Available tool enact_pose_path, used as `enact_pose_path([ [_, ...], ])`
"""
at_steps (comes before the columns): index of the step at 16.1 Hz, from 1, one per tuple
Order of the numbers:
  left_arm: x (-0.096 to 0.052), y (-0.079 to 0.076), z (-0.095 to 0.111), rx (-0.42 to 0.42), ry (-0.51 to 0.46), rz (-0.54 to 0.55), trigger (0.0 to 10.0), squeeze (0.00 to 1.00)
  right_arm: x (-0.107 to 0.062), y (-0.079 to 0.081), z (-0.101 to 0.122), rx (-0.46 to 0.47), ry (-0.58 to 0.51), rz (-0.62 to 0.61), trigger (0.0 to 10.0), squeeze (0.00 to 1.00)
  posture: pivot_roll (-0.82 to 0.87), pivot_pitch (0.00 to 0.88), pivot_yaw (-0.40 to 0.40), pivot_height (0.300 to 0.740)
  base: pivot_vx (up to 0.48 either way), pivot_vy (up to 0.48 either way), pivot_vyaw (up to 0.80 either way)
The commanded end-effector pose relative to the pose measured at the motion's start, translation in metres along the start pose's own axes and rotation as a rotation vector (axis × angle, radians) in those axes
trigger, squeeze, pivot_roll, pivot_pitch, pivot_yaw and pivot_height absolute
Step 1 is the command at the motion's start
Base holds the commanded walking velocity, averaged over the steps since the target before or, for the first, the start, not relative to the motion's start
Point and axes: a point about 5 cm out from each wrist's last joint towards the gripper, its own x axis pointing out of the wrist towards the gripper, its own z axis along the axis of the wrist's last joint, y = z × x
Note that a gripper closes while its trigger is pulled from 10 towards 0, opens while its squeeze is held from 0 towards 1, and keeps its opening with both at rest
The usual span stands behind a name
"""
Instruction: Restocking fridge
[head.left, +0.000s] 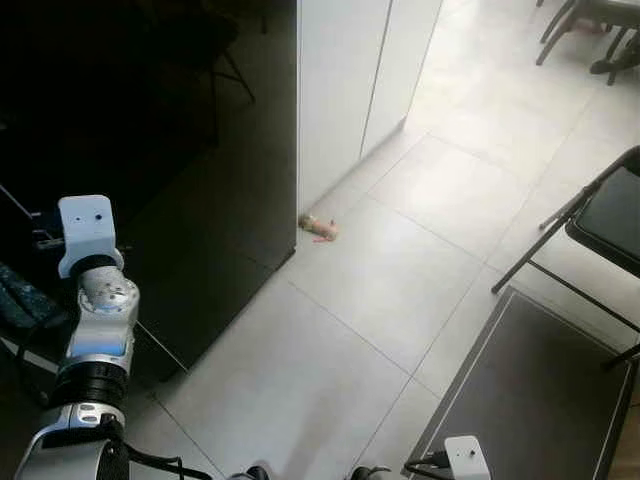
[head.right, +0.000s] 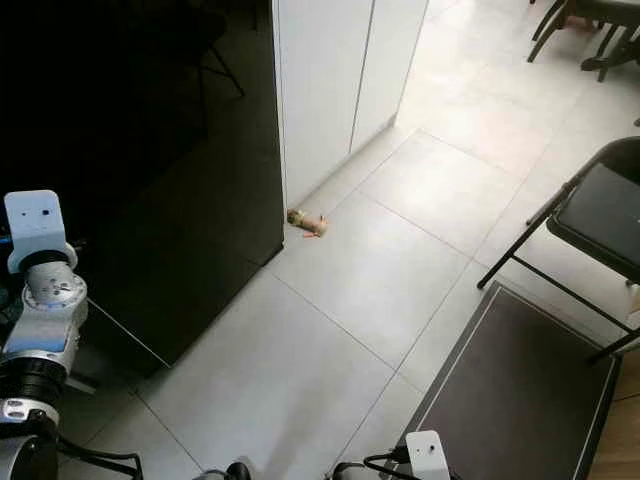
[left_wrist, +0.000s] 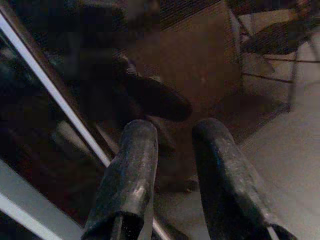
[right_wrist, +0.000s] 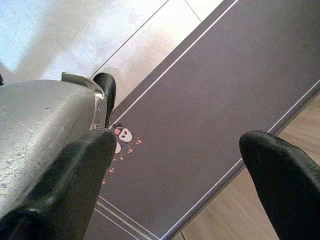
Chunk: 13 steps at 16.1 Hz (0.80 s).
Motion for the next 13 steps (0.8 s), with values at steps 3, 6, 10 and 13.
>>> enact_pose_path([
  [3, 0.006, 0.001, -0.001, -0.004, 0.006, -0.065, 10.0, 0.0, -0.001, 0.013, -0.007, -0.004, 0.025, 0.047, 10.0, 0.0, -0.15, 0.17, -0.027, 0.74, 0.0, 0.0, 0.0],
  [6, 0.016, 0.008, 0.002, 0.008, 0.004, -0.05, 10.0, 0.0, -0.001, 0.013, -0.007, -0.008, 0.024, 0.046, 10.0, 0.0, -0.15, 0.168, -0.029, 0.74, 0.0, 0.0, 0.0],
  [10, 0.028, 0.01, 0.01, -0.012, 0.005, -0.059, 10.0, 0.0, -0.001, 0.011, -0.007, -0.012, 0.024, 0.042, 10.0, 0.0, -0.16, 0.158, -0.031, 0.74, 0.0, 0.0, 0.0],
  [13, 0.024, -0.01, 0.009, -0.049, 0.015, -0.194, 10.0, 0.0, -0.001, 0.011, -0.007, -0.012, 0.024, 0.042, 10.0, 0.0, -0.16, 0.151, -0.036, 0.74, 0.0, 0.0, 0.0],
])
